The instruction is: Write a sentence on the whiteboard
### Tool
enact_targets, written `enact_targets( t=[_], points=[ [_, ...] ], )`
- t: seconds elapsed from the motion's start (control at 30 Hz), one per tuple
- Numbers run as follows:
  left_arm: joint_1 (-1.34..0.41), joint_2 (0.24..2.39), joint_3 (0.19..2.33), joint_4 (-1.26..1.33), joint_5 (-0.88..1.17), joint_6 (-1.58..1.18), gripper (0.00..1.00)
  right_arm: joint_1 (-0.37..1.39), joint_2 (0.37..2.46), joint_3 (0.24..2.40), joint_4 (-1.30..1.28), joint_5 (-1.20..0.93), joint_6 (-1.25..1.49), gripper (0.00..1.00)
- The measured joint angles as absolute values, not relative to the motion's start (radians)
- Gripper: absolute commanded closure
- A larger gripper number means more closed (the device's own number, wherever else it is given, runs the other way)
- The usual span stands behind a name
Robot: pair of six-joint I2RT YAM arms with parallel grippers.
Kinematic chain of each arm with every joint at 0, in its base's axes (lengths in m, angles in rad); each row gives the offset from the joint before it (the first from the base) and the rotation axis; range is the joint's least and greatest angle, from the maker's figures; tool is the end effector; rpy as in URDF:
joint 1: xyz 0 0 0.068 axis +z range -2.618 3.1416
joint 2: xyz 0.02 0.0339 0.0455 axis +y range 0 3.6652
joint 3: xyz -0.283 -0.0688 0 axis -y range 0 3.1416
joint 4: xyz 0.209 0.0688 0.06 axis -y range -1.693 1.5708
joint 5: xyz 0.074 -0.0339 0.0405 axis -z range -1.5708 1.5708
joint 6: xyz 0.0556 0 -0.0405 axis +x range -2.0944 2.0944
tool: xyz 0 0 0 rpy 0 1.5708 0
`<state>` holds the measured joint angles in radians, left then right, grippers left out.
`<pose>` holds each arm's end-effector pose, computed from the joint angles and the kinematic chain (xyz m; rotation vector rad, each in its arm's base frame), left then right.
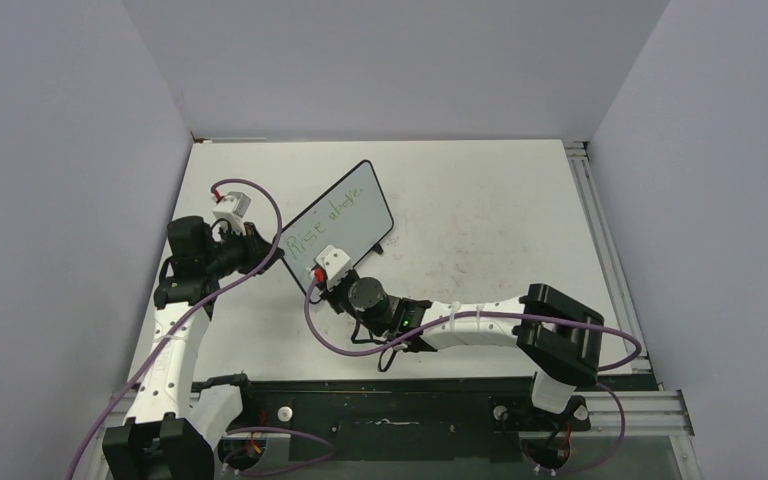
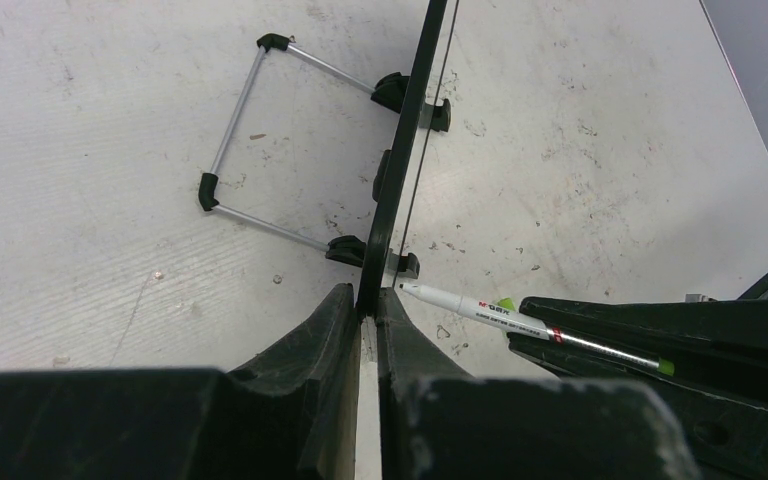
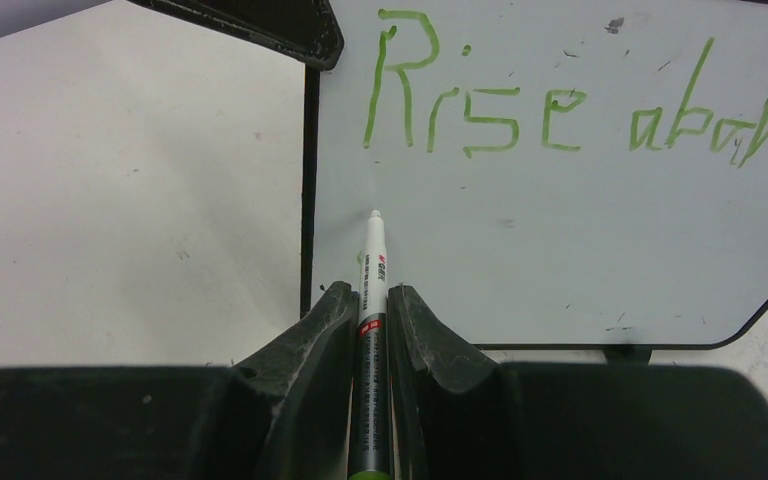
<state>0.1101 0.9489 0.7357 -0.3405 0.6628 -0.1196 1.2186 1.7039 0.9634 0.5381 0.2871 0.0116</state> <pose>0.1750 -0.0151 0.2960 0.1545 2.0652 -0.7052 0.1448 0.3485 0.2717 -0.8452 1.5994 0.6335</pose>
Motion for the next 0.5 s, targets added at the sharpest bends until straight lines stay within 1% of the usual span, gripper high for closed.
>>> enact_targets(
  t=[0.5],
  points=[
    [0.109, 0.949, 0.736, -0.34, 0.663, -0.12, 1.0, 1.214, 1.716, 0.968, 0.545, 0.284, 0.011, 0.95]
  ],
)
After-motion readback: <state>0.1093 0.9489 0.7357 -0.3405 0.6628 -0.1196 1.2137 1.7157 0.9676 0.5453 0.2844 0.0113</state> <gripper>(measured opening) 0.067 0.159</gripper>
